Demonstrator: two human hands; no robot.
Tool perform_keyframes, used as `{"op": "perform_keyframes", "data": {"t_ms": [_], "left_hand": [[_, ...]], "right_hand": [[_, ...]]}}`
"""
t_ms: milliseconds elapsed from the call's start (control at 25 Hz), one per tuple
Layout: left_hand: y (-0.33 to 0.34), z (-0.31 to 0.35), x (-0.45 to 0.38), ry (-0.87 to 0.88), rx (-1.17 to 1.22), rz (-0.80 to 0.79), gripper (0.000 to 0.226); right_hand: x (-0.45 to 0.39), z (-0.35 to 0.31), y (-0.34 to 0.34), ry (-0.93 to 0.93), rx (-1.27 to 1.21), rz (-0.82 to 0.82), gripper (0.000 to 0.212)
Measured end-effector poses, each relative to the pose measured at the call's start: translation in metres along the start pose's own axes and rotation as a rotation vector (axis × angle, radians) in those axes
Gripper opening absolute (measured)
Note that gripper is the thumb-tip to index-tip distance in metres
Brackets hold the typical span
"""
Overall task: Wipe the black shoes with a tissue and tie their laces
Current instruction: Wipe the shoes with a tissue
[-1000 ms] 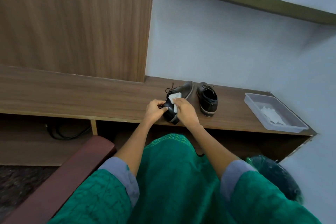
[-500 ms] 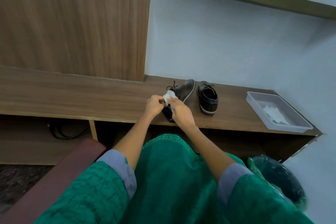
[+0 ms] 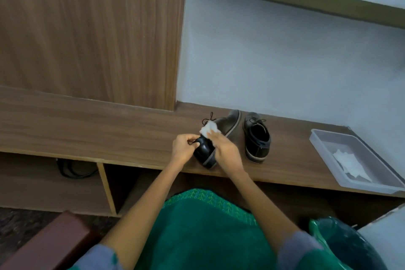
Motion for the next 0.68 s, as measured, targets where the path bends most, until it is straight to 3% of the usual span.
{"op": "perform_keyframes", "data": {"t_ms": [120,200,360,440,560,600,680], "left_hand": [[0.003,0.007,-0.007,0.052,0.002,-0.034,0.022],[0.004,0.012,-0.012,0.038,-0.030,-0.045,0.022],[0.007,0.015,-0.016,0.000,-0.036,0.026,0.024],[0.009,0.011,-0.017,0.003,-0.033,0.057,0.023],[0.009,0.010,-0.018,0.005,-0.018,0.089,0.024],[0.008,0.012,-0.019,0.019,-0.028,0.098,0.024],[0.008,0.017,-0.021,0.056,-0.079,0.103,0.023]], "right_hand": [[0.003,-0.016,0.011,-0.290,-0.015,0.063,0.053],[-0.014,0.006,0.012,-0.148,-0.034,0.052,0.055],[-0.038,0.059,-0.008,0.284,-0.113,0.088,0.031],[-0.038,0.045,-0.009,0.228,0.047,0.090,0.033],[-0.018,0.015,0.005,-0.154,0.150,0.083,0.040],[-0.018,0.019,0.005,-0.181,0.150,0.083,0.041],[-0.030,0.042,-0.008,0.030,0.092,0.089,0.045]]}}
Point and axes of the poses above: each hand's wrist, its own x-axis away from the middle knuckle, its own y-axis out of the palm, z = x × y, the point moved 4 cm from there along -x, towards the middle knuckle, and after that the axes turned 2 degrees about -x, right-handed, at the moved point
